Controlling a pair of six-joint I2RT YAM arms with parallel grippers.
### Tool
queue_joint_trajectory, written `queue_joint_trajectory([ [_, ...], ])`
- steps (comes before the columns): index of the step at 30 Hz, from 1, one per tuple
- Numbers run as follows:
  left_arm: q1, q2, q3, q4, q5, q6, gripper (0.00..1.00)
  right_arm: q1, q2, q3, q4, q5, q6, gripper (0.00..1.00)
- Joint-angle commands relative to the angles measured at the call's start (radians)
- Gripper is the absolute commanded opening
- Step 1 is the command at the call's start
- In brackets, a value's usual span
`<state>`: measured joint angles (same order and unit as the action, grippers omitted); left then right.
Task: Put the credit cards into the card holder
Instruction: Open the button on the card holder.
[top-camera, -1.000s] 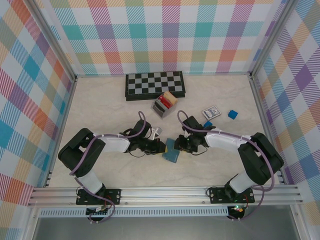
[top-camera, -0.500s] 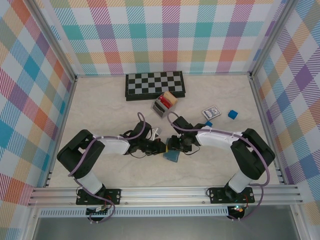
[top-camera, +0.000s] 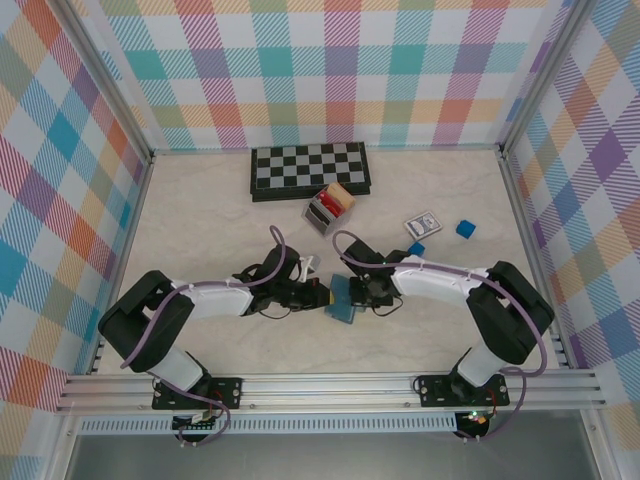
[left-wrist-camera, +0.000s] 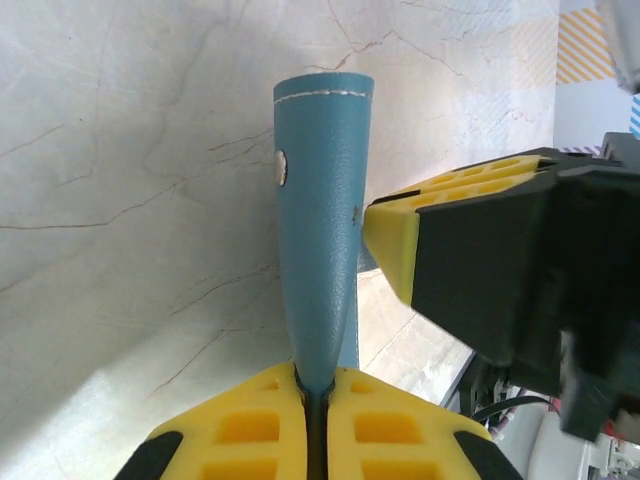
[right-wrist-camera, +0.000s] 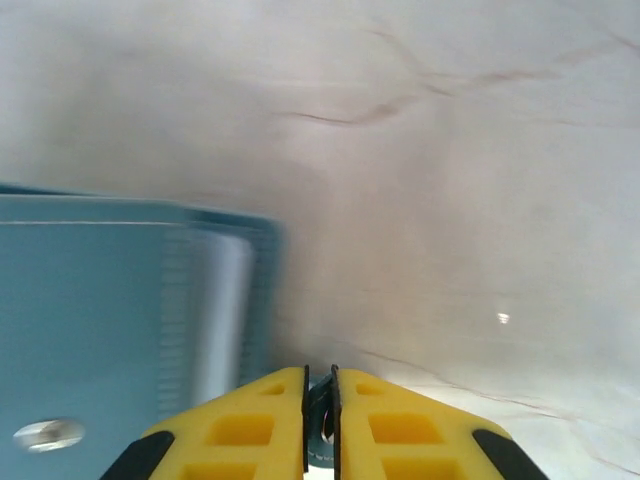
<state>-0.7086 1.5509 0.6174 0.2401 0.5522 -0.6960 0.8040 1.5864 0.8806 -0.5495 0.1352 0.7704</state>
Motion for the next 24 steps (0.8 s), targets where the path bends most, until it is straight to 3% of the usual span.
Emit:
queue_joint_trajectory([
  [1,0.007,-0.016,-0.016,0.019,-0.015,-0.003,0.00,-0.009,-0.013,-0.027,-0.130,0.059,-0.013,0.14],
  [7,0.006,-0.014,-0.021,0.002,-0.025,-0.003,0.02,-0.015,-0.022,-0.022,-0.113,0.039,-0.012,0.21],
  [19,0.002,-0.012,-0.050,-0.019,-0.073,-0.034,0.12,-0.014,0.002,-0.097,-0.095,-0.029,-0.026,0.22],
  [24,-0.028,-0.016,-0.048,-0.067,-0.091,-0.039,0.19,0.008,0.012,-0.096,-0.134,0.058,-0.040,0.23],
])
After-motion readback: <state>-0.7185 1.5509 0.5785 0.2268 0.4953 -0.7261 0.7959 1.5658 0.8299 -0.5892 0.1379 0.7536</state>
